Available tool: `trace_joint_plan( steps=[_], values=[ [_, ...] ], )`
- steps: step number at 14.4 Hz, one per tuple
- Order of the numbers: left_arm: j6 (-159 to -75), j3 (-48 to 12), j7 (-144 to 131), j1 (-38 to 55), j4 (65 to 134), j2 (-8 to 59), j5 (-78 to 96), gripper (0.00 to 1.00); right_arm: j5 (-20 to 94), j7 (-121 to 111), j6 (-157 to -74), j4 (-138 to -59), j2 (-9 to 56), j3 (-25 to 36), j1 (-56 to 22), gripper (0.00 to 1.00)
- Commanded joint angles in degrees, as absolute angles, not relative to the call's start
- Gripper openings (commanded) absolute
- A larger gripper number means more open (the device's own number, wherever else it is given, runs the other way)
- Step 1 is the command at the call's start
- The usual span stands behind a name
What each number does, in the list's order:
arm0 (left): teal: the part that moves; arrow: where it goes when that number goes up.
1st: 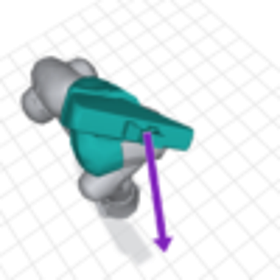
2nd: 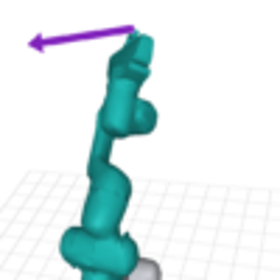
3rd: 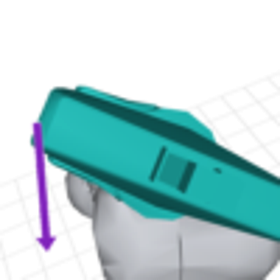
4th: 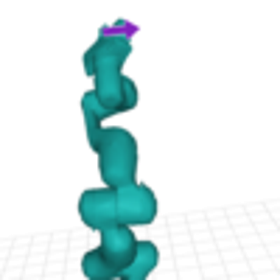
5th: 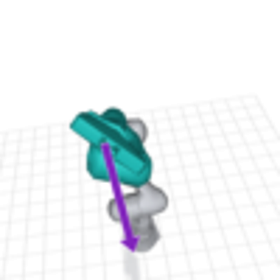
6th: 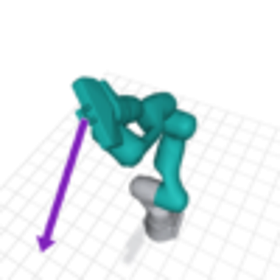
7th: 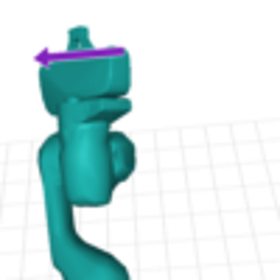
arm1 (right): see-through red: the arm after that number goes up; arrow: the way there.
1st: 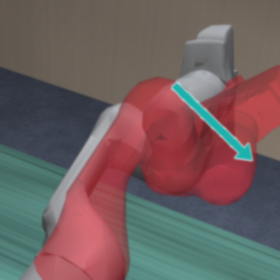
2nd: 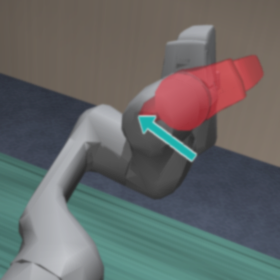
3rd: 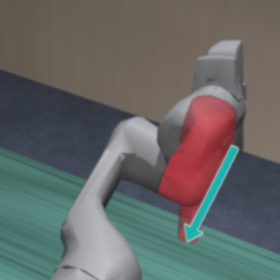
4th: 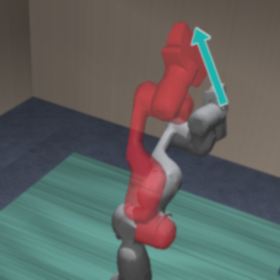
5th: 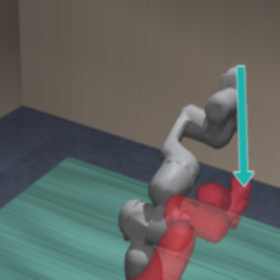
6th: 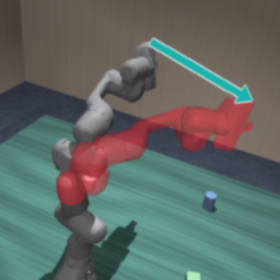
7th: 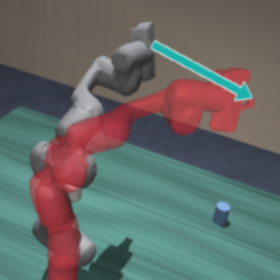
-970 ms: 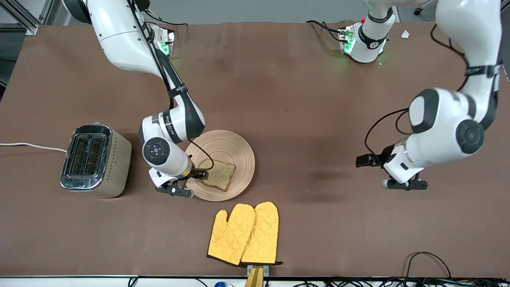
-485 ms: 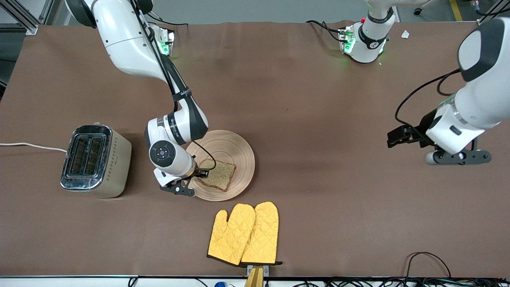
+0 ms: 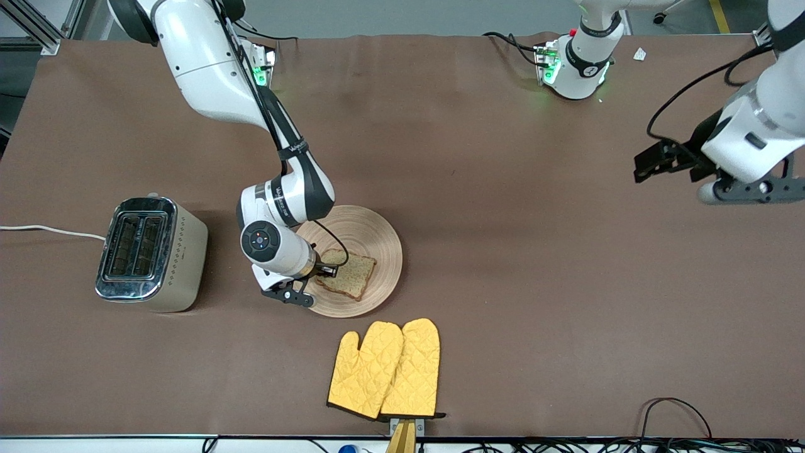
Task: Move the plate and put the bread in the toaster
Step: 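Lift the bread with the right gripper and carry it over the toaster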
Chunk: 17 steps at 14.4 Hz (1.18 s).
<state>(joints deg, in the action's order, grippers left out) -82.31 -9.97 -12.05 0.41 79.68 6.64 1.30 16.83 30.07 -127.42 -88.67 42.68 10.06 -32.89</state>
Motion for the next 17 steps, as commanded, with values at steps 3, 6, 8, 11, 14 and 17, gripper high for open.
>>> trace_joint_plan(
  steps=[3, 6, 8, 11, 14, 17],
  values=[
    [-81.47, -10.02, -7.5, -6.15, 80.33, 5.62, 0.71, 1.0, 19.78, 29.37, -127.62, -89.13, 42.1, 10.28, -32.7, 0.0],
    [-81.83, -8.01, -3.69, -5.98, 80.51, 5.28, 0.09, 1.0, 17.15, 29.27, -121.32, -83.78, 41.75, 10.72, -32.26, 0.0],
    [-81.83, -3.8, -2.21, -4.05, 80.77, 4.92, 0.26, 1.0, 13.12, 29.09, -115.34, -79.03, 41.66, 10.72, -31.38, 0.0],
    [-81.91, 0.16, 1.49, -1.42, 80.77, 4.57, 0.09, 1.0, 5.56, 28.04, -113.74, -78.31, 39.12, 10.98, -30.94, 0.0],
    [-81.13, 0.27, 1.68, -1.06, 80.33, 4.92, 1.48, 1.0, -1.2, 19.11, -105.67, -75.78, 36.92, 12.56, -28.22, 0.0],
    [-79.19, -1.05, 1.05, -1.32, 80.16, 4.92, 2.46, 1.0, -4.39, 9.88, -94.78, -69.37, 36.83, 15.55, -25.94, 0.0]
  ],
)
